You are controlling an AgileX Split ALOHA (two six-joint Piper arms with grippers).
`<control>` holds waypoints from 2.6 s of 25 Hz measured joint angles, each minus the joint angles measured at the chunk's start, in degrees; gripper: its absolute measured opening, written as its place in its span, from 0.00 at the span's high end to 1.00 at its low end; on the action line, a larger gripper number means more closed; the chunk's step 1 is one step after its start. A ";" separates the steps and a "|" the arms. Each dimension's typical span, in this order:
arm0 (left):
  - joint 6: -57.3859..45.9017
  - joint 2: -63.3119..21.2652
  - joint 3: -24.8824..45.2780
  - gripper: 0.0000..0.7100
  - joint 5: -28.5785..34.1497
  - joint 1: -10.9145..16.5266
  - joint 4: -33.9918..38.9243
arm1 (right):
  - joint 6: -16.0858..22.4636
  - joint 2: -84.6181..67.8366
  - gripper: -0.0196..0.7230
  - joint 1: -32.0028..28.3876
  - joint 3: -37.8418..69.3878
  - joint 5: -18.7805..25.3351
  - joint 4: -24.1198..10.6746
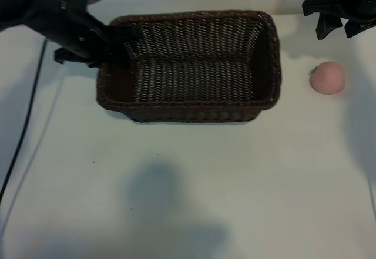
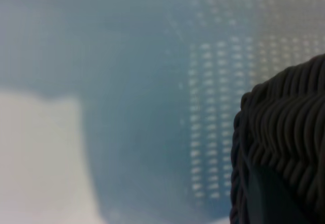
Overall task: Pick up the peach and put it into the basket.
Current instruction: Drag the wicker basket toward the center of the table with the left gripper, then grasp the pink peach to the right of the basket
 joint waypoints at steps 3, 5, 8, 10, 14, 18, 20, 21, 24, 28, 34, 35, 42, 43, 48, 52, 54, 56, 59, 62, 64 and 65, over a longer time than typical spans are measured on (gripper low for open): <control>-0.81 2.50 -1.33 0.87 -0.08 -1.24 -0.05 | 0.00 0.00 0.29 0.00 0.00 0.00 0.00; -1.15 3.72 -1.45 0.87 -0.41 -1.45 -0.05 | 0.00 0.00 0.29 0.00 0.00 0.00 0.00; -1.83 5.49 -1.45 0.87 -1.40 -1.45 0.07 | 0.00 0.00 0.29 0.00 0.00 0.00 0.00; -1.96 6.14 -1.45 0.87 -2.28 -1.45 0.13 | 0.00 0.00 0.29 0.00 0.00 0.00 0.00; -1.96 6.27 -1.45 0.87 -2.77 -1.52 0.00 | -0.05 0.00 0.29 0.00 0.00 0.00 0.00; -2.10 6.27 -1.45 0.76 -2.77 -1.65 -0.32 | -0.05 0.00 0.29 0.00 0.00 0.00 0.00; -2.25 6.22 -1.45 0.63 -2.72 -1.71 -1.01 | -0.05 0.00 0.29 0.00 0.00 0.00 0.00; -2.30 6.10 -1.47 0.55 -2.66 -1.76 -1.32 | -0.05 0.00 0.29 0.00 0.00 0.00 0.00; -2.37 5.83 -1.53 0.33 -2.66 -1.76 -1.38 | 0.00 0.00 0.29 0.00 0.00 0.00 0.00; -3.13 3.13 -1.53 0.17 -2.02 -1.55 0.51 | 0.00 0.00 0.29 0.00 0.00 0.00 0.00; -8.01 -6.41 -1.85 0.16 3.62 -0.23 10.92 | 0.00 0.00 0.29 0.00 0.00 -0.05 0.00; -8.69 -8.14 -1.85 0.16 4.87 -0.23 12.90 | 0.00 0.00 0.29 0.00 0.00 -0.05 0.07; -13.47 -15.81 -1.89 0.17 9.80 -0.23 22.34 | -0.06 0.26 0.29 0.00 0.00 1.66 1.05; -13.57 -16.26 -1.89 0.17 9.94 -0.23 22.73 | -0.06 0.67 0.29 0.00 0.05 1.86 0.91; -13.63 -16.91 -1.89 0.17 11.11 -0.23 22.97 | 0.68 4.45 0.29 0.00 2.29 -2.99 -0.46; -13.63 -16.91 -1.89 0.17 11.60 -0.23 23.07 | 4.75 6.93 0.29 -0.17 2.71 -7.65 -4.23; -13.63 -16.91 -1.89 0.17 12.02 -0.23 23.07 | 6.31 7.69 0.29 -0.62 2.71 -9.09 -5.37; -13.63 -16.91 -1.89 0.17 12.35 -0.23 23.07 | 6.95 8.57 0.29 -1.11 2.71 -9.99 -5.69; -13.63 -16.91 -1.89 0.17 12.35 -0.23 23.07 | 7.09 10.75 0.29 -2.19 2.71 -10.75 -5.92; -13.63 -16.91 -1.89 0.17 12.46 -0.23 23.07 | 5.55 13.55 0.29 -3.37 2.71 -10.64 -4.41; -13.63 -16.91 -1.89 0.17 12.45 -0.23 23.07 | 3.74 15.01 0.29 -3.72 2.71 -10.59 -1.99; -13.63 -16.91 -1.89 0.17 12.45 -0.23 23.07 | 2.82 15.44 0.29 -3.79 2.71 -10.59 -0.30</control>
